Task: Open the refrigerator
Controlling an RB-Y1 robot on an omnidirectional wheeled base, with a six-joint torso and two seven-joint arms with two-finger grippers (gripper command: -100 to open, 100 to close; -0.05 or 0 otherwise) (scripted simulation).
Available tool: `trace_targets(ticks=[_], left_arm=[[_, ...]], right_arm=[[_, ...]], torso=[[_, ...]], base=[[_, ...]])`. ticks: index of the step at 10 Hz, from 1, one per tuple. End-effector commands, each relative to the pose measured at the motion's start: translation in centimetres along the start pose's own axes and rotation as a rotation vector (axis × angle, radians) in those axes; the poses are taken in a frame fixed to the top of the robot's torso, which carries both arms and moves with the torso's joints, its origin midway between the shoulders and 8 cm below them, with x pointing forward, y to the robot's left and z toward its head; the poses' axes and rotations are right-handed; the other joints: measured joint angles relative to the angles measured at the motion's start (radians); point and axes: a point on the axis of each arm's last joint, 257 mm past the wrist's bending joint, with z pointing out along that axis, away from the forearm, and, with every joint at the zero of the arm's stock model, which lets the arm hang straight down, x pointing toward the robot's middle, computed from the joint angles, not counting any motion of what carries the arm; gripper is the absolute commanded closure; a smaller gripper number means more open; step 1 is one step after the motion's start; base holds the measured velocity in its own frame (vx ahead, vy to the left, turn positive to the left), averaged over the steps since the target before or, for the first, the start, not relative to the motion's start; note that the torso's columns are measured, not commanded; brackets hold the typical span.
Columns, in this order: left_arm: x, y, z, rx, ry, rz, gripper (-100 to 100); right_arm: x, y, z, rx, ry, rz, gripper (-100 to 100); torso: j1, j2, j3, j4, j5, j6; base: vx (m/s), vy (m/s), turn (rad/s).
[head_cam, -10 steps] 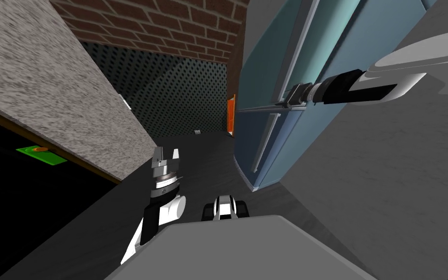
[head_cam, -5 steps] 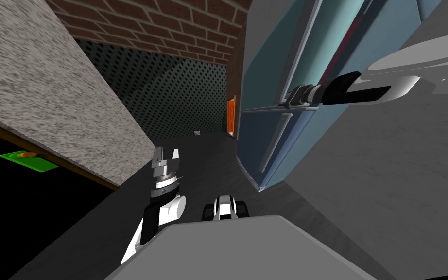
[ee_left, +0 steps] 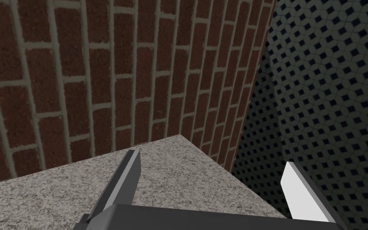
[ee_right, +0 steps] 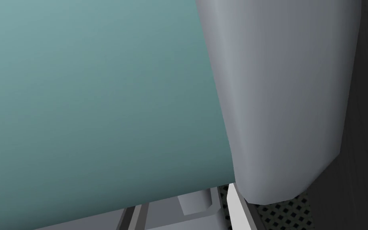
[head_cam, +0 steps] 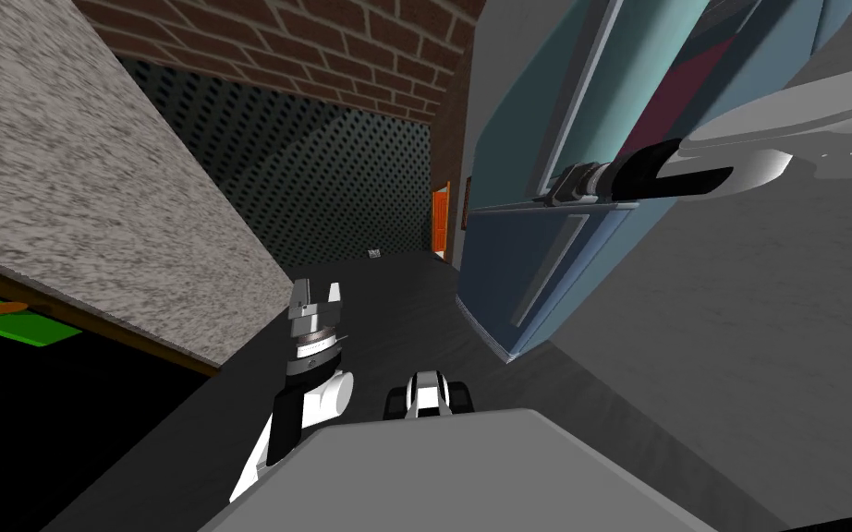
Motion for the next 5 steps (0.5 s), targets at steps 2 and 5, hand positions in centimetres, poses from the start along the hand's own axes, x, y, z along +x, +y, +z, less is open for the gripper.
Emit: trace_targets(ticks=[2, 5], left_arm=[[0.0, 0.0, 0.0, 0.0, 0.0, 0.0, 0], [0.0, 0.0, 0.0, 0.0, 0.0, 0.0, 0]], right_arm=[[1.6, -1.7, 0.2, 0.038, 0.057, -0.009, 100], [4.3, -1.8, 0.1, 0.045, 0.114, 0.005, 100]], torso=[[-0.002, 0.005, 0.004, 0.002, -0.001, 0.002], [-0.003, 0.006, 0.006, 0.002, -0.003, 0.006]], base=[[0.035, 0.293, -0.053], [0.088, 0.243, -0.094]])
